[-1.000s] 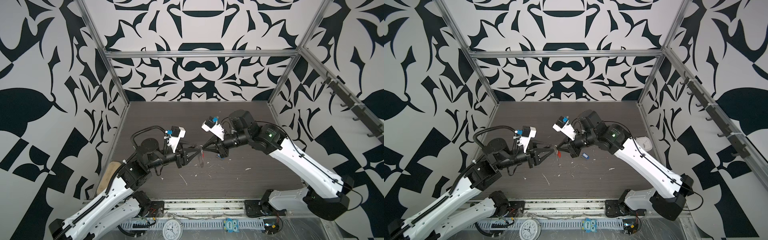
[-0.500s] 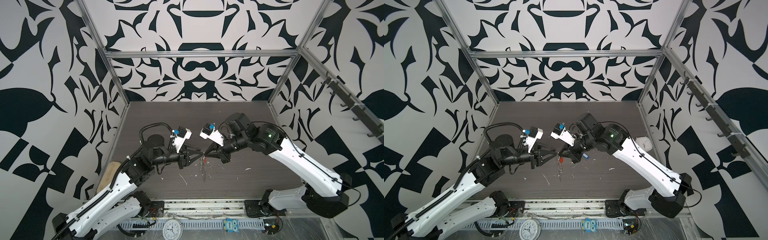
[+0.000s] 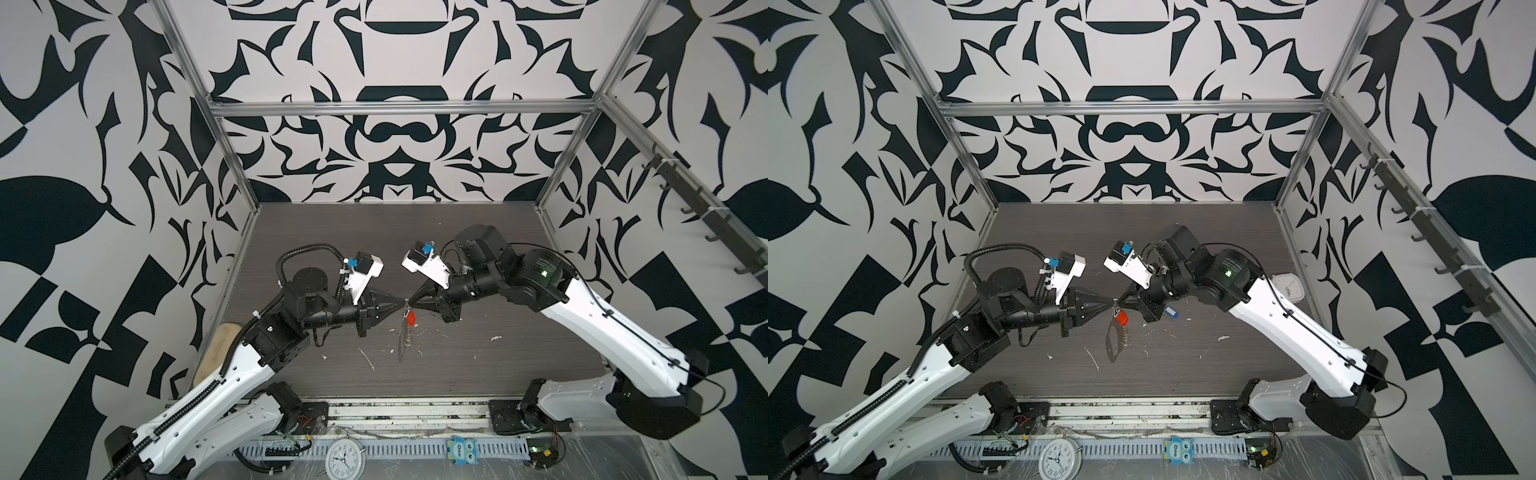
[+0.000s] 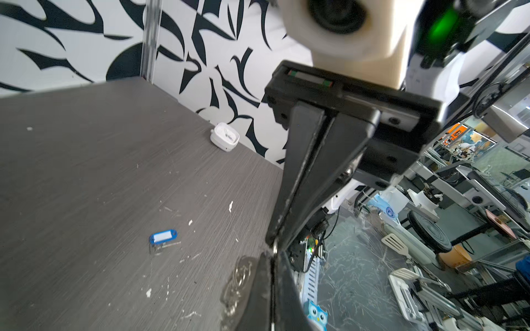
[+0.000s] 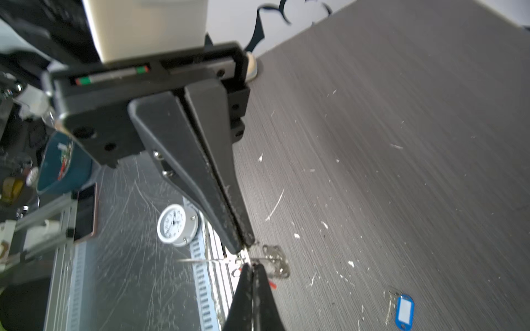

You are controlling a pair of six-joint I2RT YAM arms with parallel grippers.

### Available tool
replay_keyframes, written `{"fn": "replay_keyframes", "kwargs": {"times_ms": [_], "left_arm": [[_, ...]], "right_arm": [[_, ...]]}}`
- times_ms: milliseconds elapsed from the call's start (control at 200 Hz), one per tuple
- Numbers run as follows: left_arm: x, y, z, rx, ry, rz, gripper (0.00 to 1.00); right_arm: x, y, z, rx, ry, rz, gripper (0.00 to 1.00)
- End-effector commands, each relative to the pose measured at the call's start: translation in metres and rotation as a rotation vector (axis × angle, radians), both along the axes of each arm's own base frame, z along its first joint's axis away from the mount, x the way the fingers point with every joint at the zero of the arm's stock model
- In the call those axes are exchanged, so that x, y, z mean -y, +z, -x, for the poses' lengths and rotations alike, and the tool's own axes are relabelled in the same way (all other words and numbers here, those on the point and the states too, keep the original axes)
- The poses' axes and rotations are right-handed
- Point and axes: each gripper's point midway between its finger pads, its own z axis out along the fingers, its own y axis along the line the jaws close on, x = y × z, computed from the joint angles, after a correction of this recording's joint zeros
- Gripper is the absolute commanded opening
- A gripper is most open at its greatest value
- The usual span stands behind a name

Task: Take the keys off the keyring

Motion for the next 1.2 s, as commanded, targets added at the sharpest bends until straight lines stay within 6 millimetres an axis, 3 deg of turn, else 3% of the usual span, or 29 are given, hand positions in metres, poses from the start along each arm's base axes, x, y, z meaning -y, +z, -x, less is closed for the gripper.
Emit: {"fn": "replay_keyframes", "kwargs": {"times_ms": [0,55,95,145,335,490,855,1195], "left_arm": [[-0.014,0.023,-0.013,0.089,0.127,0.115,0.00],[-0.021,0.030,-0.015,0.126,0.173,0.164,0.00],[-0.027,0.036,-0.016,0.151,0.198,0.203,0.00],[-0.031,0.041,-0.016,0.174,0.218,0.238,0.00],[-0.035,0.054,-0.019,0.196,0.246,0.298,0.00],[-0.037,0.062,-0.017,0.213,0.246,0.338,0.00],[-0.035,0.070,-0.013,0.223,0.215,0.366,0.00],[-0.034,0.074,-0.013,0.232,0.212,0.374,0.00]], "right_arm": [[0.000,0.047,-0.006,0.103,-0.073,-0.205,0.24],[0.004,0.056,-0.012,0.137,-0.134,-0.264,0.31],[0.008,0.063,-0.016,0.163,-0.173,-0.314,0.50],[0.012,0.067,-0.020,0.185,-0.218,-0.364,0.54],[0.012,0.070,-0.017,0.175,-0.230,-0.487,0.52],[0.013,0.071,-0.027,0.166,-0.293,-0.584,0.52],[0.000,0.095,-0.019,0.152,-0.206,-0.719,0.52],[-0.021,0.100,-0.009,0.096,-0.079,-0.706,0.39]]}}
